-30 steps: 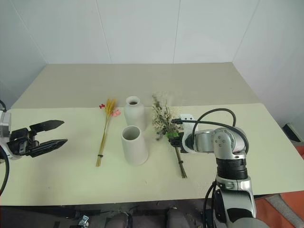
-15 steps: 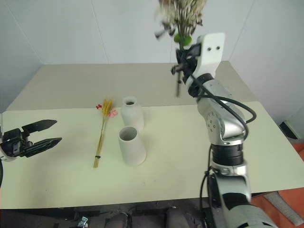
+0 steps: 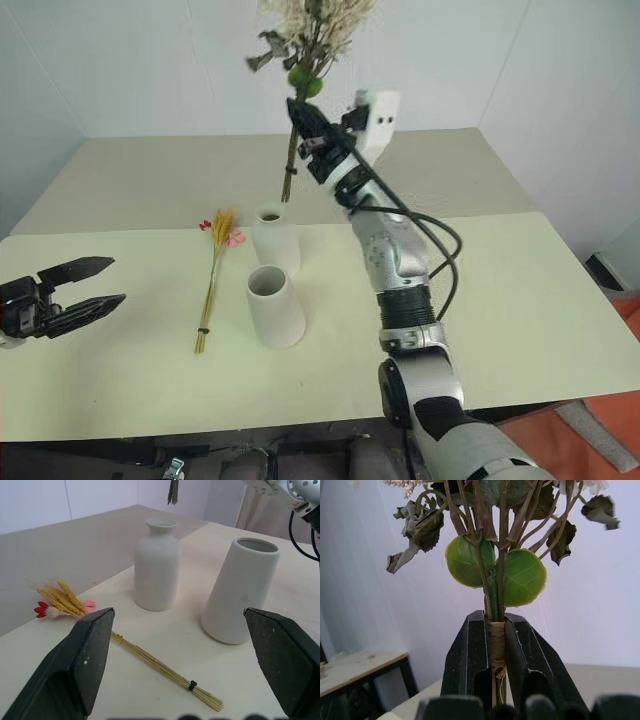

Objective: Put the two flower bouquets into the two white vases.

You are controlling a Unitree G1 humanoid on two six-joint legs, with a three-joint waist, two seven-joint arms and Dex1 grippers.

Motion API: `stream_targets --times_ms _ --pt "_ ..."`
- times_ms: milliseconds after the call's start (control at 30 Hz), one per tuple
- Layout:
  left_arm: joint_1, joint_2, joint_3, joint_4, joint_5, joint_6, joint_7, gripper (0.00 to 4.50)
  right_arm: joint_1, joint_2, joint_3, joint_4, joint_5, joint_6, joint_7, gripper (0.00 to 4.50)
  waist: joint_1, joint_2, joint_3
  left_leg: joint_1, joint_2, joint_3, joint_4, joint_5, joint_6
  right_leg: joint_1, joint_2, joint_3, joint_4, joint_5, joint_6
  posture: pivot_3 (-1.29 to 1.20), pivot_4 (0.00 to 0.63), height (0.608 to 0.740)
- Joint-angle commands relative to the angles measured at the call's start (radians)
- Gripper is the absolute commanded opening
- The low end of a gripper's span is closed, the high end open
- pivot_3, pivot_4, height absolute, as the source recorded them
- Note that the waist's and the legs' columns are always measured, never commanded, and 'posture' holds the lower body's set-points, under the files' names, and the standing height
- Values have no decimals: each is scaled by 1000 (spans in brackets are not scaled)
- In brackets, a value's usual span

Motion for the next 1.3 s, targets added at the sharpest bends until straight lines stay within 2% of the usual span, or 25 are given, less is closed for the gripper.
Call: stream_targets --times_ms 33,300,800,1200,1233,1300 --pt "6 9 34 -57 -33 21 21 4500 -46 22 13 20 -19 -67 39 221 0 0 0 0 0 0 0 0 0 0 0 0 0 0 0 0 150 740" --pt "27 3 39 -108 -58 49 52 4500 -70 46 17 115 -61 -133 74 221 0 0 0 0 0 0 0 0 0 0 0 0 0 0 0 0 150 740" --pt "52 -1 58 -177 -98 92 102 4500 0 68 69 224 -163 -273 151 221 -1 0 0 0 0 0 0 0 0 0 0 0 0 0 0 0 150 740" --pt "12 -8 21 -159 -85 86 107 4500 155 19 127 75 -200 -252 203 4306 3 0 0 0 0 0 0 0 0 0 0 0 0 0 0 0 150 740" --pt "6 -9 17 -155 -82 84 105 4500 169 10 132 57 -200 -245 209 4470 3 0 0 0 0 0 0 0 -1 0 0 0 0 0 0 0 150 740" --pt "-7 -11 8 -144 -78 82 101 4500 203 -17 151 11 -204 -238 242 4470 2 0 0 1 0 0 0 0 -1 0 0 0 0 0 0 0 150 740"
